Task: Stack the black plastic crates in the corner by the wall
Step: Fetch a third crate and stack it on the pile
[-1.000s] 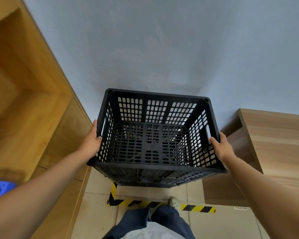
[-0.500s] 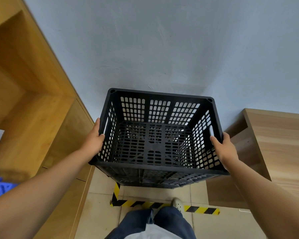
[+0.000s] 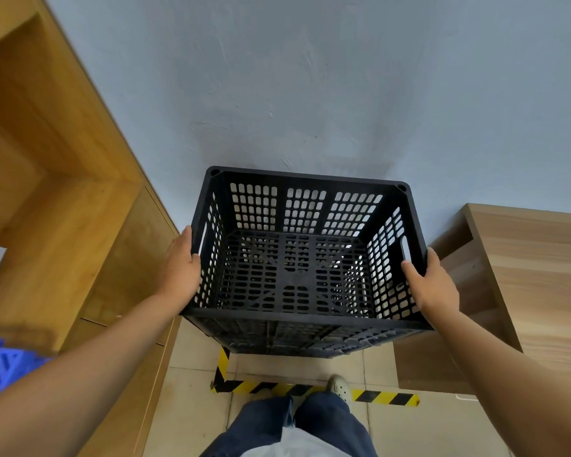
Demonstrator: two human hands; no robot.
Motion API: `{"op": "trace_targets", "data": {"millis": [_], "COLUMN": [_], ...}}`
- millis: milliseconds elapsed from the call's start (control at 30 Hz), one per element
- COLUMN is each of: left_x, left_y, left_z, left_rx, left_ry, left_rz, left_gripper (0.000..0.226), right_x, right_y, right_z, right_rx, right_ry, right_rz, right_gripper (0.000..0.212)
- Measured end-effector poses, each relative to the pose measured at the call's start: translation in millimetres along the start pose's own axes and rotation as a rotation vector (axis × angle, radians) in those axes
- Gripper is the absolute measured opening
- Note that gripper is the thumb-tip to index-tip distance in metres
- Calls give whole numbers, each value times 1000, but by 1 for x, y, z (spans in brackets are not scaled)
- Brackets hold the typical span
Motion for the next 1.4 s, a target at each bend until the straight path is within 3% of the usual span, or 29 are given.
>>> {"op": "trace_targets", "data": {"millis": [100, 267, 767, 867, 1033, 1400], "left_x": [-10, -16, -16, -11, -11, -13], "left_y": [10, 15, 2, -21, -75, -173], "left_z": [2, 3, 15, 27, 49, 85], "left_rx": [-146, -218, -197, -220, -224, -301], "left_ry": [-488, -706, -695, -600, -695, -837], "left_rz": [25, 36, -50, -68, -66, -111], "left_gripper": [61, 73, 76, 81, 86, 89], "right_x": [-4, -7, -11, -11, -11, 3], "right_y": [11, 21, 12, 9, -3, -144], "right_z": [3, 7, 5, 5, 5, -44], "right_rx": [66, 147, 175, 178, 193, 394], "right_ry": [218, 421, 504, 496, 590, 651], "right_rz": [-29, 10, -38, -42, -28, -144], "right_gripper": [73, 79, 76, 76, 82, 82]}}
Point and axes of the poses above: each hand's wrist, its own y-axis away from the middle knuckle, its own x-axis out of the back of the hand, z = x × y, the point moved 5 cm from there along -y, towards the middle knuckle, and after that the axes turned 4 degrees about -z, right-handed, at the moved point
